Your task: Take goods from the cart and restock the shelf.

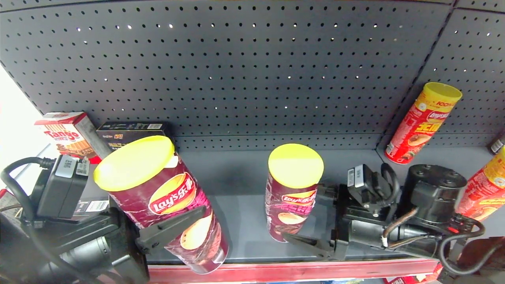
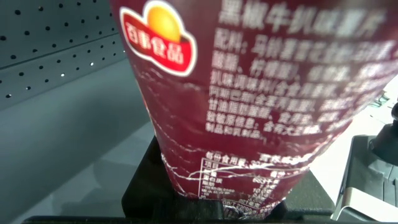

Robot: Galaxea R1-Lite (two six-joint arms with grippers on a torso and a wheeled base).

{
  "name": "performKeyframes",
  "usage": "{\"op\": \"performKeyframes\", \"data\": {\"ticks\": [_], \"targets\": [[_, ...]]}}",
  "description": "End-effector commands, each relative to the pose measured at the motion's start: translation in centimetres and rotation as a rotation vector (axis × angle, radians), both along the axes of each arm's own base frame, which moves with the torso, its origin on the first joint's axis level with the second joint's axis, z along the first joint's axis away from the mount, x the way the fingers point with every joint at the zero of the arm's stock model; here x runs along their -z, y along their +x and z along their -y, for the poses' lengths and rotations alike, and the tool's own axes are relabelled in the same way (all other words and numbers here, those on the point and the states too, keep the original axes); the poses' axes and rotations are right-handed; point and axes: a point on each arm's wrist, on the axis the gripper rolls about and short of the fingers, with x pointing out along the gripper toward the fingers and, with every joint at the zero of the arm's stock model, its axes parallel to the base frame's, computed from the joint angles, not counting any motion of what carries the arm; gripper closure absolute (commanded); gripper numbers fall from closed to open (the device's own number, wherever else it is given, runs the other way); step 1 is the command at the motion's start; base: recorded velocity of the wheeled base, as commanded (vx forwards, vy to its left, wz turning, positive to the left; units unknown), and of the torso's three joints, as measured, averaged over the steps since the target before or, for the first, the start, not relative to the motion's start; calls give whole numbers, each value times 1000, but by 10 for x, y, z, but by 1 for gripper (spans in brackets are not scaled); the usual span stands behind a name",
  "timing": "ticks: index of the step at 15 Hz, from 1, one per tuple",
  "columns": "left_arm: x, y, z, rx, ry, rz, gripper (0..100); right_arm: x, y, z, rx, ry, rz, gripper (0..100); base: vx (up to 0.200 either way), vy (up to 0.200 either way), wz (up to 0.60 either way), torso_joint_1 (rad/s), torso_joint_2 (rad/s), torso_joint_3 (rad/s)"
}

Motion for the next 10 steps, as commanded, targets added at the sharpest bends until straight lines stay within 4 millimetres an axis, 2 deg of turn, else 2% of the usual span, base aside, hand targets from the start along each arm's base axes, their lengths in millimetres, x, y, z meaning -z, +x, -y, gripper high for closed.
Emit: {"op": "performKeyframes", "data": {"ticks": [1,2,6,7,8,10], "targets": [[0,-1,0,0,-1,3,100,-21,-19,22,36,40,53,0,0,0,0,0,0,0],[-1,-1,0,1,-2,4,100,-28,-33,37,79,49,69,0,0,0,0,0,0,0],[-2,-1,0,4,-4,8,100,-42,-72,75,209,71,104,0,0,0,0,0,0,0],[-2,-2,0,6,-4,8,100,-44,-92,91,261,75,107,0,0,0,0,0,0,0],[-2,-2,0,6,-4,9,100,-42,-104,100,295,75,92,0,0,0,0,0,0,0],[-2,-2,1,12,-4,12,100,-26,-145,125,388,119,12,0,0,0,0,0,0,0]]}}
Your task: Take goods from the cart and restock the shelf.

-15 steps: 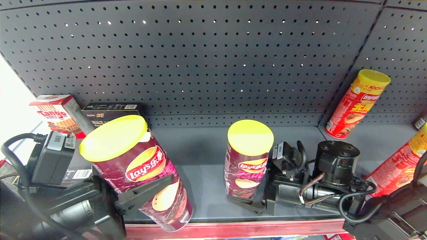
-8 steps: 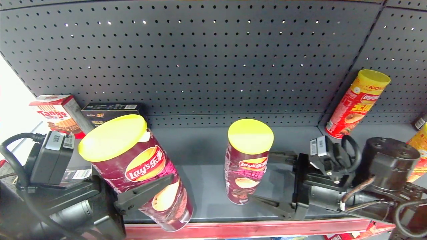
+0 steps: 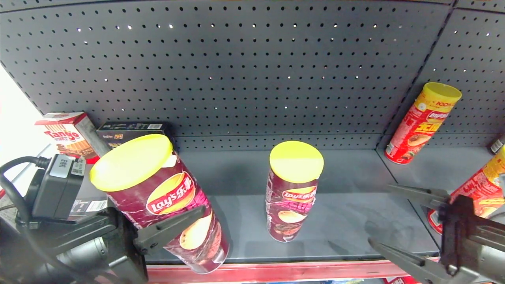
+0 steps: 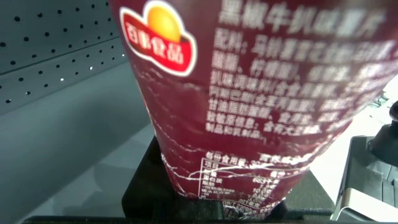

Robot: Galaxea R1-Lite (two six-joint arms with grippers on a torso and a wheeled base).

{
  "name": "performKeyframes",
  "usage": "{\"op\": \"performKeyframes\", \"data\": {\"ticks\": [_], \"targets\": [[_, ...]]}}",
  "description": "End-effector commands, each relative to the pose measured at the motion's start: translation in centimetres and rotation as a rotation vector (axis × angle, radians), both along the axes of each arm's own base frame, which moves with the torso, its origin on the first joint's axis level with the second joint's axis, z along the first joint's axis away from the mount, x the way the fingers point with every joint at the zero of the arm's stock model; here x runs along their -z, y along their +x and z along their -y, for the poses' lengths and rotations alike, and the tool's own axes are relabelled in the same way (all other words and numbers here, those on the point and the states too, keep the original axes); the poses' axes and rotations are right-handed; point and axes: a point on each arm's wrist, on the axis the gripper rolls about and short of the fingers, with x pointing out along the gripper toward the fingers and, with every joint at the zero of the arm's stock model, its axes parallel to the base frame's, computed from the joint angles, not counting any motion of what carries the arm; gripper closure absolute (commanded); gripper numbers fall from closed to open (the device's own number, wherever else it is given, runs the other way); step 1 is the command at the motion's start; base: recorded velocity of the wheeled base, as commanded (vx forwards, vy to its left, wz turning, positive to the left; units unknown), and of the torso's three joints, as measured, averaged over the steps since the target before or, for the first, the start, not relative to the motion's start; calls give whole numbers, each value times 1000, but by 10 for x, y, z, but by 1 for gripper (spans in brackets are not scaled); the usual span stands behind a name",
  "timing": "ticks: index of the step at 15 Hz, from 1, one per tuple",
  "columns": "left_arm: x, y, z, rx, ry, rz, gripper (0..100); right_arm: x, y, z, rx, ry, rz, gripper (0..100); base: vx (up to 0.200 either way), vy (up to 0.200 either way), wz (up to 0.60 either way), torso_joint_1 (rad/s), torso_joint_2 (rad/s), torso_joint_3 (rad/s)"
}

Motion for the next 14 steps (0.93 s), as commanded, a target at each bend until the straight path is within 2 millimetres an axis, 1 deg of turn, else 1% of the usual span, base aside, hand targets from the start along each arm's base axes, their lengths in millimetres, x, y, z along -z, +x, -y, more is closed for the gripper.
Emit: {"op": "performKeyframes", "data": {"ticks": [1,2,3,4,5,6,7,8,9,10,11,14], "targets": [[0,0,1,5,-1,1,100,20,-68,44,141,85,-23,0,0,0,0,0,0,0],[-1,1,1,5,-1,5,100,35,-83,53,184,84,-45,0,0,0,0,0,0,0],[-2,2,2,6,-3,8,100,44,-95,60,214,81,-55,0,0,0,0,0,0,0],[-4,4,3,6,-5,13,100,48,-100,62,225,77,-61,0,0,0,0,0,0,0],[-5,5,4,6,-5,13,100,62,-113,70,270,55,-96,0,0,0,0,0,0,0],[-4,8,5,6,-4,11,100,70,-120,75,312,45,-110,0,0,0,0,0,0,0],[-7,10,7,9,-7,20,100,85,-131,82,396,33,-125,0,0,0,0,0,0,0],[-8,13,9,14,-7,20,100,96,-137,85,455,34,-124,0,0,0,0,0,0,0],[-8,13,11,20,-7,20,100,101,-143,88,496,73,-113,0,0,0,0,0,0,0],[-7,14,12,23,-6,17,100,106,-145,89,529,119,-121,0,0,0,0,0,0,0],[-6,16,13,24,-2,13,100,107,-146,89,558,149,-115,0,0,0,0,0,0,0],[-7,22,16,24,-1,13,100,107,-147,88,607,152,-114,0,0,0,0,0,0,0]]}}
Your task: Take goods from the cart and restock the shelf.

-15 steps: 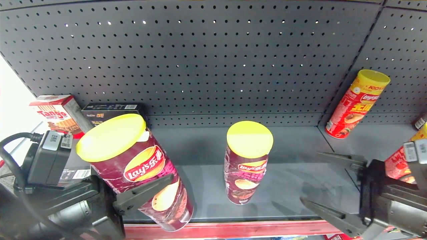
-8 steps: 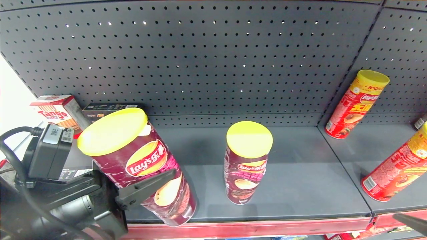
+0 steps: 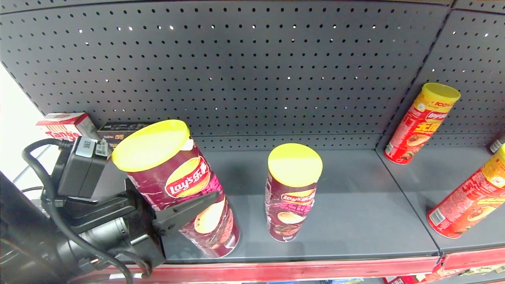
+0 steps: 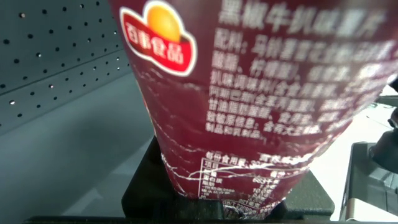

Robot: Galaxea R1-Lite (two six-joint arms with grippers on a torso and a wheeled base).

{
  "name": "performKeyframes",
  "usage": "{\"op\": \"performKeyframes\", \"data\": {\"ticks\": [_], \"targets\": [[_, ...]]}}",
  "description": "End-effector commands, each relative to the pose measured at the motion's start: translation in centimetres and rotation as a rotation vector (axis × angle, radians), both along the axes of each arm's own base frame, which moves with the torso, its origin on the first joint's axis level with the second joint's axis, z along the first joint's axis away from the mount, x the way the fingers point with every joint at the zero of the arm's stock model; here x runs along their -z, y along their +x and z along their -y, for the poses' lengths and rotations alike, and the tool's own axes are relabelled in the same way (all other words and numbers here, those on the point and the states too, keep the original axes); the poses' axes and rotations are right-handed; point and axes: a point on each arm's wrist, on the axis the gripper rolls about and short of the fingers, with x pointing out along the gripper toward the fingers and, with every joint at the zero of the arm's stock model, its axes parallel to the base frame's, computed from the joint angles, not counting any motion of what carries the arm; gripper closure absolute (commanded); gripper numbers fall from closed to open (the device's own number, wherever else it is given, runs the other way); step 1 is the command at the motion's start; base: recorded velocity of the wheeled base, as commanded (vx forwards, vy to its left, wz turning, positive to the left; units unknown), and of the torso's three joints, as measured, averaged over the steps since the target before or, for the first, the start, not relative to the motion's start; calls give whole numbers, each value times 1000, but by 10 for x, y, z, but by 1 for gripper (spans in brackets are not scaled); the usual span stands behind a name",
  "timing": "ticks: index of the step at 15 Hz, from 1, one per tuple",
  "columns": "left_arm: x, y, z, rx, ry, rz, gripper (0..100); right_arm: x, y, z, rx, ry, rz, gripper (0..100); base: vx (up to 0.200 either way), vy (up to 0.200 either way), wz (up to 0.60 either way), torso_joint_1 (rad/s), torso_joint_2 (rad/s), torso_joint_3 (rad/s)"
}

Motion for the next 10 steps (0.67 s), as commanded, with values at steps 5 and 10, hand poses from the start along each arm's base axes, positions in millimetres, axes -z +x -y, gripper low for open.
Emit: {"op": "performKeyframes", "data": {"ticks": [5,10], "targets": [[3,1,2,2,6,-10,100,0,4,-5,280,-6,-58,0,0,0,0,0,0,0],[6,-1,2,8,28,-7,100,2,-4,-6,339,11,47,0,0,0,0,0,0,0]]}}
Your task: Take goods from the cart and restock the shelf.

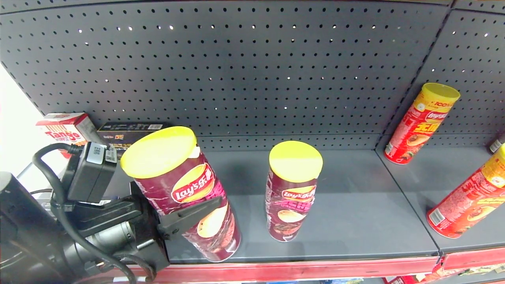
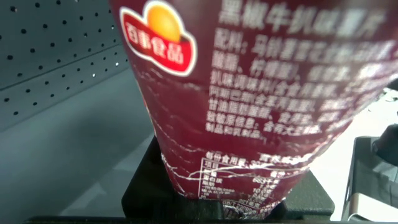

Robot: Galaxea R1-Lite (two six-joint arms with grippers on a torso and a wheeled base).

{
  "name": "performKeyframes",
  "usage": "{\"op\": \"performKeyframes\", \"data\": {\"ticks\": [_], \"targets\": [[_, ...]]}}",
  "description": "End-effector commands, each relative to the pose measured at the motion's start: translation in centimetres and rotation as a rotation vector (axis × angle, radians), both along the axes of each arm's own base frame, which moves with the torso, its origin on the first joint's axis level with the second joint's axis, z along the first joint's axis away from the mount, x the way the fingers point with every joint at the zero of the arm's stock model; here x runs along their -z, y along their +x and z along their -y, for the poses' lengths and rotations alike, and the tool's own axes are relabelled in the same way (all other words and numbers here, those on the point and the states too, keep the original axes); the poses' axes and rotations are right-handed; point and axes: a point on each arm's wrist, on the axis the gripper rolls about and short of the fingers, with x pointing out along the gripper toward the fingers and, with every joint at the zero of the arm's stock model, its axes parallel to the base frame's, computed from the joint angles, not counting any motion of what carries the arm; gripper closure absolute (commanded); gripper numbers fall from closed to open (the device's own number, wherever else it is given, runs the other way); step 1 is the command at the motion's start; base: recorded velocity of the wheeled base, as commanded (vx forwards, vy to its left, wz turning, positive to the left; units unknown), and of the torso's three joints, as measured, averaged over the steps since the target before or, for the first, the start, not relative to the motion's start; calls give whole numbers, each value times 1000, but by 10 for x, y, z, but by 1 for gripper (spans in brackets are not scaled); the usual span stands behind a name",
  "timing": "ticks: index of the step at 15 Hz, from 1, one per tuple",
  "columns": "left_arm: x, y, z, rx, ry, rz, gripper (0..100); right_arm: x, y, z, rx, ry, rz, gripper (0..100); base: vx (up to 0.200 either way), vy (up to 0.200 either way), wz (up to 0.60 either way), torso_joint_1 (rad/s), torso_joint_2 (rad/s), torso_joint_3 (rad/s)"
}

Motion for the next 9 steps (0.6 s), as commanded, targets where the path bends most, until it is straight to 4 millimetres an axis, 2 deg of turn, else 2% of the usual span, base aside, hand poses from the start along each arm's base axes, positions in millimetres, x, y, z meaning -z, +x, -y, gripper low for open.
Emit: {"op": "performKeyframes", "data": {"ticks": [1,4,7,9], "targets": [[5,-5,1,19,8,-15,100,1,-2,0,9,4,23,0,0,0,0,0,0,0],[12,-17,1,39,21,-40,100,1,-2,0,11,1,23,0,0,0,0,0,0,0],[-1,-9,4,-5,-7,-3,100,1,-2,0,9,1,23,0,0,0,0,0,0,0],[-2,-3,6,-15,-8,-1,100,1,-2,0,9,1,23,0,0,0,0,0,0,0]]}}
